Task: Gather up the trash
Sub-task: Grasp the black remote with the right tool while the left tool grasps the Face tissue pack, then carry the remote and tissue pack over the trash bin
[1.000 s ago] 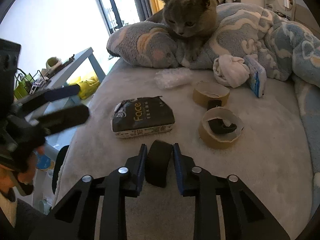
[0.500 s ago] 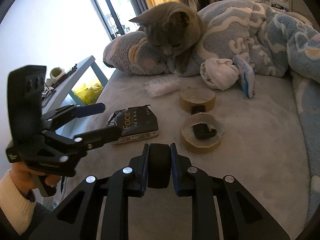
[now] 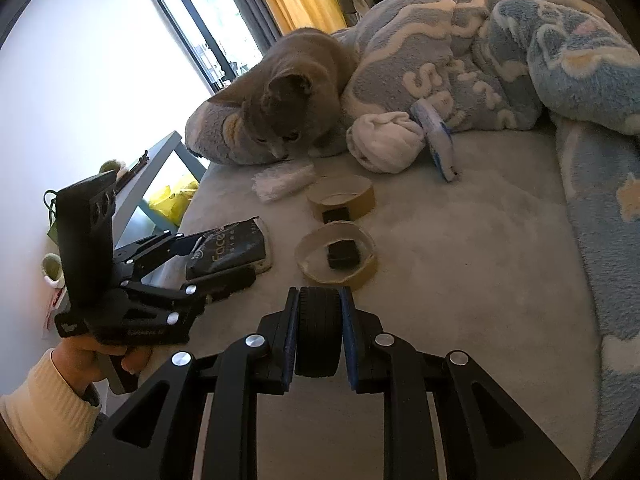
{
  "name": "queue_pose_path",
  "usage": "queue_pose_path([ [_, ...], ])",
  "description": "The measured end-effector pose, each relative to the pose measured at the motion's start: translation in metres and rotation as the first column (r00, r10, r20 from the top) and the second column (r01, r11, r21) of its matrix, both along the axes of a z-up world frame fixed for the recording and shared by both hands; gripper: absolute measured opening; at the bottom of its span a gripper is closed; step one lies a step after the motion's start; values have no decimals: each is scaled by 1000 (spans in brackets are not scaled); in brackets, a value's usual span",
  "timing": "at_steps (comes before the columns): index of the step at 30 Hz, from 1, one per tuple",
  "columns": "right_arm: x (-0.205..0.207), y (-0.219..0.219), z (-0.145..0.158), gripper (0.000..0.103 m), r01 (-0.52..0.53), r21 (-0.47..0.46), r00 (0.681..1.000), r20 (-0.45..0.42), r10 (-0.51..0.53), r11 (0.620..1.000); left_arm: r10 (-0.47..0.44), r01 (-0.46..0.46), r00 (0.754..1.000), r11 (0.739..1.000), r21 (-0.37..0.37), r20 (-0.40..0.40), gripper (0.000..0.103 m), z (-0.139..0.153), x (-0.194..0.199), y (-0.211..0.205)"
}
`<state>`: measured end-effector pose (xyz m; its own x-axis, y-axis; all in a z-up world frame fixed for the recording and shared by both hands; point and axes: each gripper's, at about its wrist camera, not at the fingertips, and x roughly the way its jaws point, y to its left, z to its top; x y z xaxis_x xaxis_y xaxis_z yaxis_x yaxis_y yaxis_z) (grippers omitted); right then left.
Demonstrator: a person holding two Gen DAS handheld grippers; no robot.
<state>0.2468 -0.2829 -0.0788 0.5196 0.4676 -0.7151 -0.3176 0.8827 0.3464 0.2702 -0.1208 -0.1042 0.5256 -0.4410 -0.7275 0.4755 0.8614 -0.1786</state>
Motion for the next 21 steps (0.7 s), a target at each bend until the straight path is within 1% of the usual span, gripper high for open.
queue_pose_path([
  [7,-3,-9,3,20,13,15,1000,-11,-13,1000,22,-22,1000,1000,7,10,67,4,-2,3],
  [10,-4,-6,8,20,21,21,1000,-6,-21,1000,31,-31,999,999,-25,7,67,10,-8,8],
  [13,-5,1,15,20,20,43,1000,-1,-20,999,21,-21,1000,1000,-17,15,67,17,-18,9],
  [17,-11,14,22,20,15,33,1000,16,-15,999,35,-34,999,999,-29,23,66,27,-31,19],
  [21,-17,25,21,20,12,23,1000,16,-13,1000,51,-50,998,998,-30,25,66,36,-47,30],
])
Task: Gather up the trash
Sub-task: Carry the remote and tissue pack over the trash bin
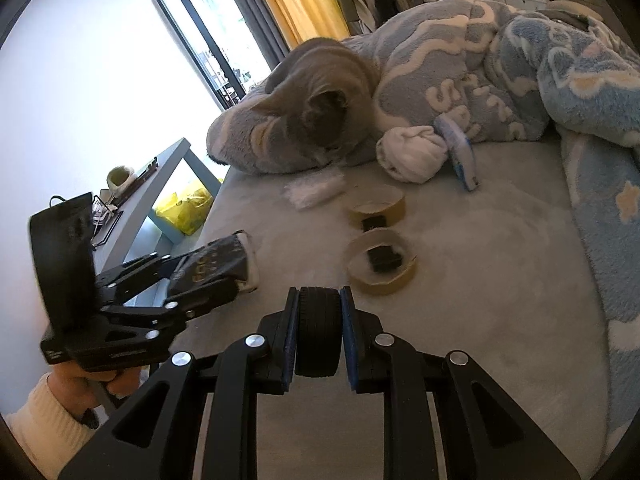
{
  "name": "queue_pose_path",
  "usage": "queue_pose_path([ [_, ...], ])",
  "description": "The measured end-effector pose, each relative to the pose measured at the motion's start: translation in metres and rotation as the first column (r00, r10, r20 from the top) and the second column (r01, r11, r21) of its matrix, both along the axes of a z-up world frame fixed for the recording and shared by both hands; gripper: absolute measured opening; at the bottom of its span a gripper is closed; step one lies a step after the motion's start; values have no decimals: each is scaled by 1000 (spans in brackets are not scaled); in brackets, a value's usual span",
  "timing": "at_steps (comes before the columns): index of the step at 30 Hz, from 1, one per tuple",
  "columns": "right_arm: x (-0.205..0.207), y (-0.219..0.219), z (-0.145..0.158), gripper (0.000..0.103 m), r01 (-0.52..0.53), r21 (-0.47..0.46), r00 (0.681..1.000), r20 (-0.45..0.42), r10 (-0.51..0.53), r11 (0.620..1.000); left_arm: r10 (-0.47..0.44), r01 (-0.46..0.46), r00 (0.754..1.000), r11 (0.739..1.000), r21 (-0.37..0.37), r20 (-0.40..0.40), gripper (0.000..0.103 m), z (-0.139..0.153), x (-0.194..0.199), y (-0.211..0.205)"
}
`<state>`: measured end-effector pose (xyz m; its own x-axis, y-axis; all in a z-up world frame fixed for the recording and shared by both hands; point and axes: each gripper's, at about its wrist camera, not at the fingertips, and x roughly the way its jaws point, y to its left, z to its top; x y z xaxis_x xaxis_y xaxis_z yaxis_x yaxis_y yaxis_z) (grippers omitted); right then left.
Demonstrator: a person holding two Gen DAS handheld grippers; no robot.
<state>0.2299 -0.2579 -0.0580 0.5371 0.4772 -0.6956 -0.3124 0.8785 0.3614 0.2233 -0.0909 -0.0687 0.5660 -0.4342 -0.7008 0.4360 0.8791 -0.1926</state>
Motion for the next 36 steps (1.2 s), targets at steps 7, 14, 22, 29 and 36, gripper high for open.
queue_pose_path([
  [7,-13,26,0,20,-19,-16,1000,11,19,1000,63,-63,998,998,10,-8,66,10,-23,28],
  [14,-26,54,6,20,-46,-6,999,28,46,999,132,-131,991,991,32,-27,67,14,-41,60],
  [22,-30,102,21,20,-101,46,994,39,99,994,223,-218,972,972,83,-67,67,6,-63,111],
  [29,-37,159,22,20,-230,39,973,35,229,972,310,-296,939,949,110,-148,67,-40,-77,160],
  [36,-38,220,-13,20,-330,45,941,-60,332,943,346,-322,918,936,144,-195,67,-99,-84,192],
])
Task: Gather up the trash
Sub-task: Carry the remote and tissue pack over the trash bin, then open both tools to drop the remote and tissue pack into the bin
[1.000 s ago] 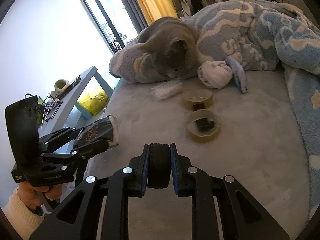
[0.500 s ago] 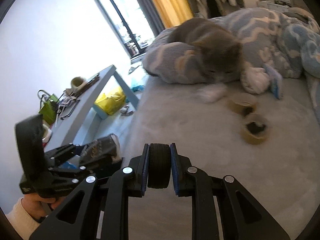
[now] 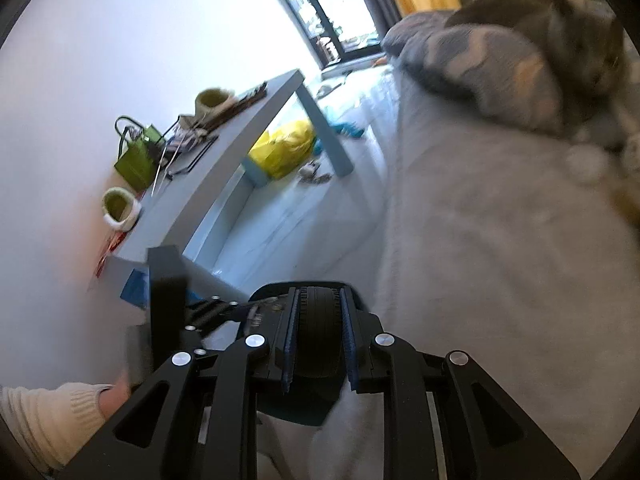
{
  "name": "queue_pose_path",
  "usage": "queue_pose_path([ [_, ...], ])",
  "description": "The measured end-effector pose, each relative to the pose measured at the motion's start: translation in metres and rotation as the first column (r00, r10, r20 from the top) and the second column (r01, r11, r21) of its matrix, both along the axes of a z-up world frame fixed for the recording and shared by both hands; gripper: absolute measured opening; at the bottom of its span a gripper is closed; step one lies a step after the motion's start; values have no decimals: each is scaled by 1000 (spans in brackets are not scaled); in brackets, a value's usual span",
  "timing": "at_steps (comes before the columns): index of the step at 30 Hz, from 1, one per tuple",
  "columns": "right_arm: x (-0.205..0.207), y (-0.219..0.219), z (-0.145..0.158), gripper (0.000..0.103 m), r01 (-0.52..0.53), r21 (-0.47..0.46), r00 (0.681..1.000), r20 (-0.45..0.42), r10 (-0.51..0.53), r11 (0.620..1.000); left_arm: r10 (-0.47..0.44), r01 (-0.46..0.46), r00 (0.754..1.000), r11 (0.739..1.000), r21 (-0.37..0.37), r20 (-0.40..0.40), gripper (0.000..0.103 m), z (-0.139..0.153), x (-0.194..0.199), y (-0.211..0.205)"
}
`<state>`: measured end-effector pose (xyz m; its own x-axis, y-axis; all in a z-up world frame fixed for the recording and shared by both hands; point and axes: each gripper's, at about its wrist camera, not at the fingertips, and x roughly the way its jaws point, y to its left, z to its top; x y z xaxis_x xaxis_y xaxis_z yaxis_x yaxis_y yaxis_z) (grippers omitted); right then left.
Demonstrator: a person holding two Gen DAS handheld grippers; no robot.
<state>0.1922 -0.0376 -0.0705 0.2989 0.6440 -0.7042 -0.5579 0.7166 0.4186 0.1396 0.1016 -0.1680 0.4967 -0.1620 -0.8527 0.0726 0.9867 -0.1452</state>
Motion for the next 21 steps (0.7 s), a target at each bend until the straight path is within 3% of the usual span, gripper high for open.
queue_pose_path([
  [6,10,33,-19,20,-58,8,996,-72,59,998,27,-27,996,1000,0,-79,67,-35,12,23],
  [17,20,64,-26,20,-61,-32,996,-65,59,998,4,2,980,1000,29,-200,68,-50,13,29],
  [21,19,78,-32,20,-75,-69,996,-61,71,995,-22,24,973,1000,7,-231,75,-50,8,28],
])
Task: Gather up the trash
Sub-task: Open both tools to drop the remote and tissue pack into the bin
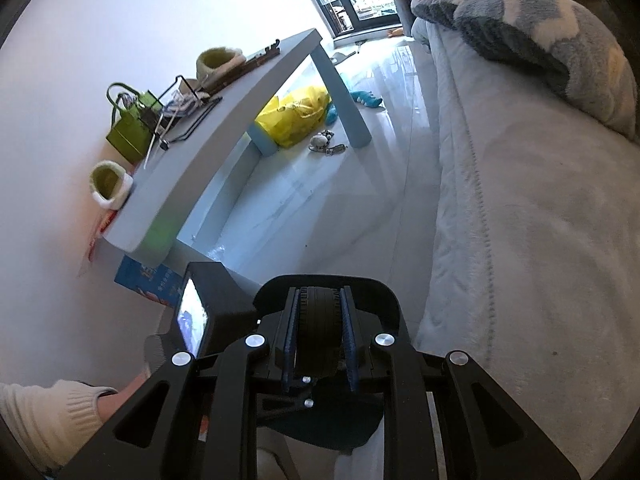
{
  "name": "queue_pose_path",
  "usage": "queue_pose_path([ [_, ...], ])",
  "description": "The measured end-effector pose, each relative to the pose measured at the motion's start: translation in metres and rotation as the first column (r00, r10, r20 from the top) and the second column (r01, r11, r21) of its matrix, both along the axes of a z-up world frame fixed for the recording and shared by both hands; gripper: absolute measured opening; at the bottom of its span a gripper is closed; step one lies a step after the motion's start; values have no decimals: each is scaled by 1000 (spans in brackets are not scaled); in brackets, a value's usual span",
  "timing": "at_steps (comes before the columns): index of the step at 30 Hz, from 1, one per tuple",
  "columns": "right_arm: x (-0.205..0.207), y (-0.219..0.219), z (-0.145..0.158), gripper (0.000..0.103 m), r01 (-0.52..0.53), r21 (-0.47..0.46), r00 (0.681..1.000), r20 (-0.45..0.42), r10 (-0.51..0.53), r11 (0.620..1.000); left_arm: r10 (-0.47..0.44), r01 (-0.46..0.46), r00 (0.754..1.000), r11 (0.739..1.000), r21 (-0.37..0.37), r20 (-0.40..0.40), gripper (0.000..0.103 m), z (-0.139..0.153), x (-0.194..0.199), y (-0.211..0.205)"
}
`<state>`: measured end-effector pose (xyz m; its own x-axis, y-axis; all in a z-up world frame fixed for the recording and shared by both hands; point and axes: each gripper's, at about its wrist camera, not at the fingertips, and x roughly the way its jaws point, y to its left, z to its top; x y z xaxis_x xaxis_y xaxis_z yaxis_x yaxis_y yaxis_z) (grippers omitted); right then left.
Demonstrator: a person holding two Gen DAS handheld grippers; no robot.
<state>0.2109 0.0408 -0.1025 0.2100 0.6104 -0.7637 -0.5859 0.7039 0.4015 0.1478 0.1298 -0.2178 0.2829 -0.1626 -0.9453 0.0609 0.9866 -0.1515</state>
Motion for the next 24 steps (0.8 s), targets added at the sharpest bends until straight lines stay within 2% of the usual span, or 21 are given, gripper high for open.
queue_pose_path([
  [1,1,2,-1,20,-3,-6,1000,2,3,1000,3,-3,1000,1000,-7,-1,80,0,-1,2],
  [3,1,10,-5,20,-9,-22,1000,3,9,1000,12,-12,1000,1000,-11,2,82,3,-3,7],
  [11,-2,38,-18,20,-45,-79,999,4,45,996,53,-52,998,998,-24,32,83,26,-8,27],
  [18,-5,56,-33,20,-61,-143,998,8,62,988,81,-80,992,997,-13,100,83,51,-16,45],
  [24,-5,64,-44,20,-65,-159,998,-15,63,985,141,-140,973,990,-18,184,76,84,-18,66],
])
